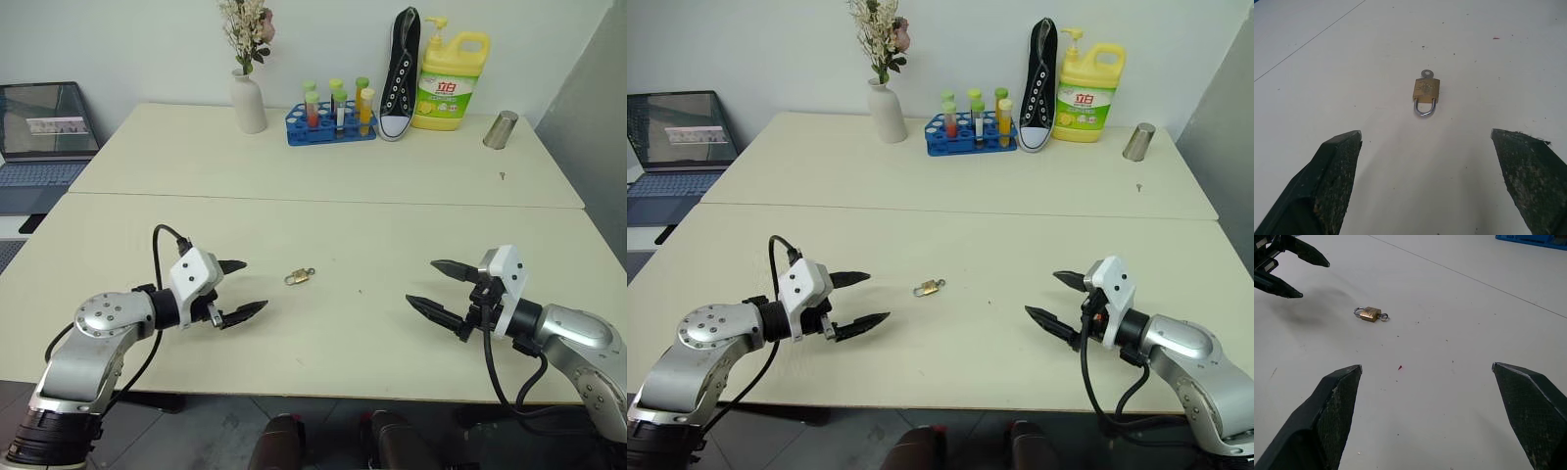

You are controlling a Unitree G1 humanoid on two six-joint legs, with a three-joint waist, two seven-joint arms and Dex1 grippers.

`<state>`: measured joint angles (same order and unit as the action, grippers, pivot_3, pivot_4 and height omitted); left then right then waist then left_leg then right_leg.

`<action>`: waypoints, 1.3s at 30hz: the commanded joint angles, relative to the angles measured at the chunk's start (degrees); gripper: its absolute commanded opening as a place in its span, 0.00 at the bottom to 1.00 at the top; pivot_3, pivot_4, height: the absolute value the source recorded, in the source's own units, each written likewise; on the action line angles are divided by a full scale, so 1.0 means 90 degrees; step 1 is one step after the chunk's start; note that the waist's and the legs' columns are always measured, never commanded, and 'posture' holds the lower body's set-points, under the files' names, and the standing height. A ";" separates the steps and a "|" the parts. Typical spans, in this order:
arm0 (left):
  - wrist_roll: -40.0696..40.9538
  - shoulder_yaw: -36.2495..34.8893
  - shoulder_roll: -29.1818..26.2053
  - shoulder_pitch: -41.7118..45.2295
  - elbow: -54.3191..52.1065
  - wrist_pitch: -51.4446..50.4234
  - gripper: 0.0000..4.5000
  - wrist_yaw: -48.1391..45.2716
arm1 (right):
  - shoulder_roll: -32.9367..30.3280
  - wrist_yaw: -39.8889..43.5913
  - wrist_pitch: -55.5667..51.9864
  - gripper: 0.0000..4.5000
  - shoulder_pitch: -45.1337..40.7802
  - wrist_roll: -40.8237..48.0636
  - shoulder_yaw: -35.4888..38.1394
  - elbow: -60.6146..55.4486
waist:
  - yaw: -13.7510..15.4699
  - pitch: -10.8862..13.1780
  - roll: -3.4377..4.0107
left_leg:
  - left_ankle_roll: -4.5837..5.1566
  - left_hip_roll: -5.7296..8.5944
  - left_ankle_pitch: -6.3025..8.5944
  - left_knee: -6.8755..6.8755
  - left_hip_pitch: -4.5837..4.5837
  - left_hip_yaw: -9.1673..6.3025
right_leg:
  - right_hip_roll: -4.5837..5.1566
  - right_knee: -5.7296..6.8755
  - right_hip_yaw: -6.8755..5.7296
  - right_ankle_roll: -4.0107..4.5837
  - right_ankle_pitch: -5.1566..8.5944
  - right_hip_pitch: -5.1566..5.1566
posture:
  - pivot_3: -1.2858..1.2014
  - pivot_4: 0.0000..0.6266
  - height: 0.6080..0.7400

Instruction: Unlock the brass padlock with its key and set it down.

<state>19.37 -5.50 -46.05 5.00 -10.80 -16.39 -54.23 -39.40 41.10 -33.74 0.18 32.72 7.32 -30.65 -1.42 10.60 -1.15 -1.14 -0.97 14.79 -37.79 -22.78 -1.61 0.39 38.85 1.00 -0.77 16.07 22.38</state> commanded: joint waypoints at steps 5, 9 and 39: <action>0.0059 -0.0171 -0.0026 -0.0006 -0.0236 -0.0061 0.98 0.0049 | 0.0001 0.0327 0.0532 1.00 0.0213 -0.0146 0.0051 0.0238 | -0.0001 0.0000 0.0000 | 0.0000 0.0000 0.0000 0.0000 0.0001 0.0002 | 0.0000 -0.0001 0.0002 0.0000 0.0000 0.0000 | 0.52 0.24 1.00; -0.0010 -0.0098 -0.0031 -0.0023 -0.0240 0.0003 0.98 0.0029 | 0.0043 0.0360 0.0655 1.00 0.0292 -0.0249 0.0013 0.0278 | -0.0001 0.0000 0.0000 | 0.0000 -0.0001 0.0000 0.0000 0.0001 0.0002 | 0.0000 0.0000 0.0000 0.0000 0.0000 0.0000 | 0.52 0.24 1.00; -0.1159 0.1540 0.0986 0.1673 0.1293 0.0207 0.98 0.0052 | -0.0091 0.0108 -0.0365 1.00 -0.0107 0.0122 -0.0424 -0.0887 | 0.0007 0.0004 -0.0006 | 0.0000 0.0008 0.0000 -0.0005 -0.0002 -0.0006 | -0.0003 0.0004 0.0001 -0.0005 -0.0001 -0.0003 | 0.52 0.24 1.00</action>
<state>10.10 8.09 -37.65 18.51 0.17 -15.31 -54.91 -40.28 42.61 -36.92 -0.29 32.84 3.26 -36.18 -1.36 10.64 -1.20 -1.14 -0.88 14.79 -37.84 -22.79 -1.66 0.36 38.88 1.01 -0.82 16.06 22.35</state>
